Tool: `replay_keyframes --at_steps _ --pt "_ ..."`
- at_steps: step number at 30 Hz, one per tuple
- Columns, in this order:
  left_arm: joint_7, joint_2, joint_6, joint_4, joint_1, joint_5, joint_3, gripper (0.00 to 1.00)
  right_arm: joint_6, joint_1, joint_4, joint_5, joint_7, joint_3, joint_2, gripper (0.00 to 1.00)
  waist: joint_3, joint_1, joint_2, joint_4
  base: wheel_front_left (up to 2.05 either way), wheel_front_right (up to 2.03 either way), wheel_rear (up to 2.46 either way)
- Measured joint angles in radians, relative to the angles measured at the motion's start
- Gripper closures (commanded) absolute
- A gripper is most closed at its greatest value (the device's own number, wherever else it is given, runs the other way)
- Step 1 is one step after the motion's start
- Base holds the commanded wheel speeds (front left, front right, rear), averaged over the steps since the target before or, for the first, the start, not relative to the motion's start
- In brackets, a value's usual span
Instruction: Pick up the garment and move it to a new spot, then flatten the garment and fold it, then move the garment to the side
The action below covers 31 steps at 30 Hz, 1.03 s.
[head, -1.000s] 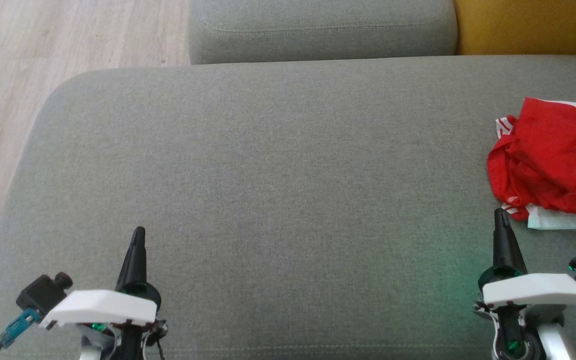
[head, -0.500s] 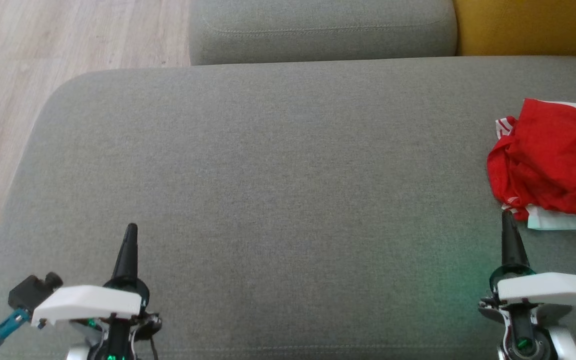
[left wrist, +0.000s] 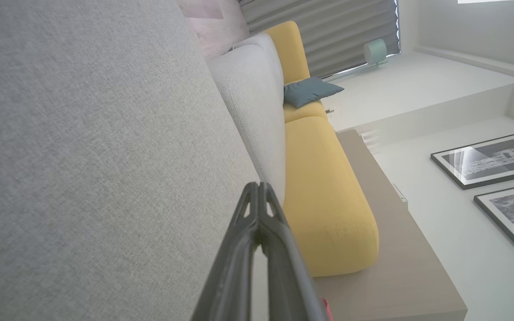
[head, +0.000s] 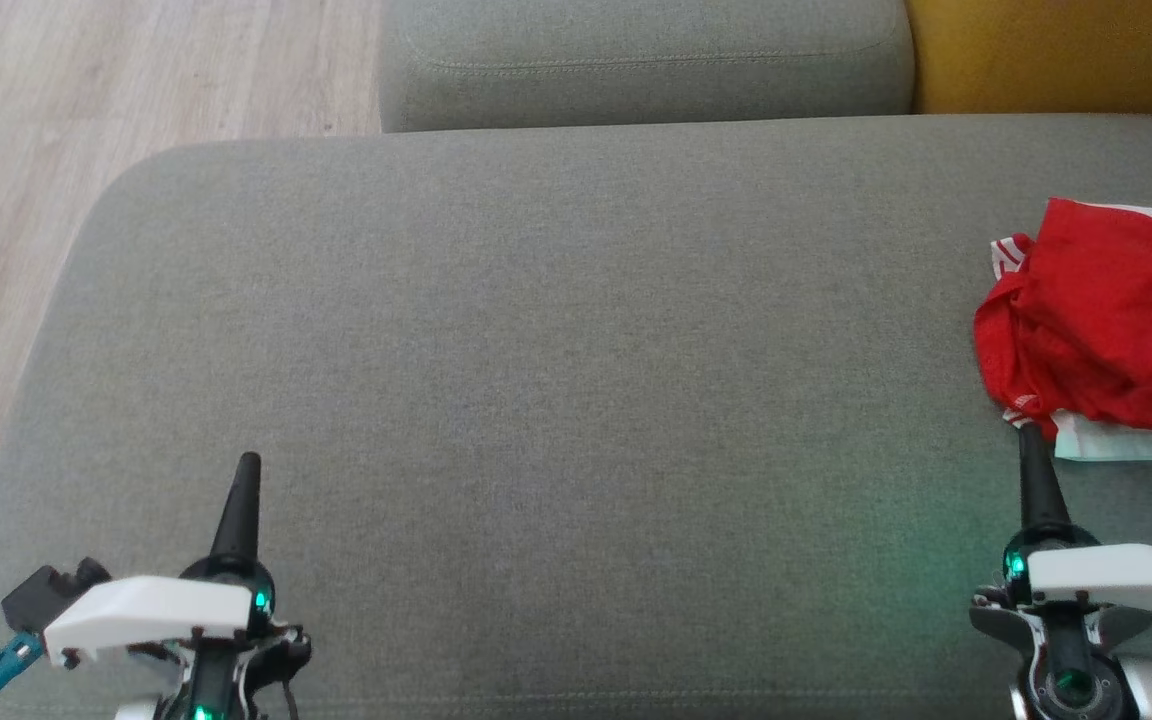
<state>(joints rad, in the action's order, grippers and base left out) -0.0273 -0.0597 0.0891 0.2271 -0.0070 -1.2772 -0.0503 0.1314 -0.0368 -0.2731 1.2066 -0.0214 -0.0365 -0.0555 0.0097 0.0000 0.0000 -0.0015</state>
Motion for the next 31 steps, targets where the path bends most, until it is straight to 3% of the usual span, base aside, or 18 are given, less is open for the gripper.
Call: replay_keyframes --at_steps 31 --pt "0.089 0.0 0.027 0.036 -0.038 -0.299 0.072 1.0 0.0 -0.016 -0.001 0.35 0.085 -0.052 0.0 1.0 -0.006 0.0 0.0 0.001 0.0 0.0 0.0"
